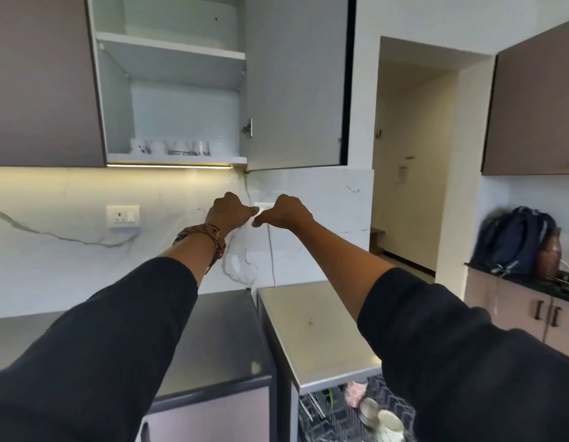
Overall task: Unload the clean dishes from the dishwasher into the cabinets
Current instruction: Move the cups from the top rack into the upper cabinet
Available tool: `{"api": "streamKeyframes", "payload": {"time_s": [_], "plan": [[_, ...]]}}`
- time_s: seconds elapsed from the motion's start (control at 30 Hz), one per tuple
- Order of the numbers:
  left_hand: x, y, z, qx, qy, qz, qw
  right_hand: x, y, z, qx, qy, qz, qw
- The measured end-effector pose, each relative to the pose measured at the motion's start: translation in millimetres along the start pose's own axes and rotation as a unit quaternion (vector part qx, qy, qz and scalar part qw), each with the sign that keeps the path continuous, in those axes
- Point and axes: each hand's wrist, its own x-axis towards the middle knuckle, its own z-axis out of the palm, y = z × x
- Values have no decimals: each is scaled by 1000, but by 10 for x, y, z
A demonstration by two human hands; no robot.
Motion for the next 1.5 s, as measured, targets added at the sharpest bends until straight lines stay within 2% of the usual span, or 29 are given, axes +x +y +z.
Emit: {"api": "streamKeyframes", "payload": {"time_s": [0.33,0.6,0.87,1.13,1.37,1.5], "plan": [[-497,460,1383,-31,-110,-3,993,-488,1444,-409,-40,-14,101,994],[-775,603,2851,-49,-222,15,974,-753,2818,-277,-80,-24,194,977],[-1157,208,4415,-28,-327,-42,944,-988,4242,486,-106,-96,273,952],[-1260,-363,6050,10,-373,-78,925,-933,5808,1669,-95,-198,294,930],[-956,-905,7198,85,-340,-101,931,-781,6850,2606,-105,-302,269,909],[-824,-1143,7650,82,-306,-116,941,-744,7168,2994,-46,-298,209,930]]}}
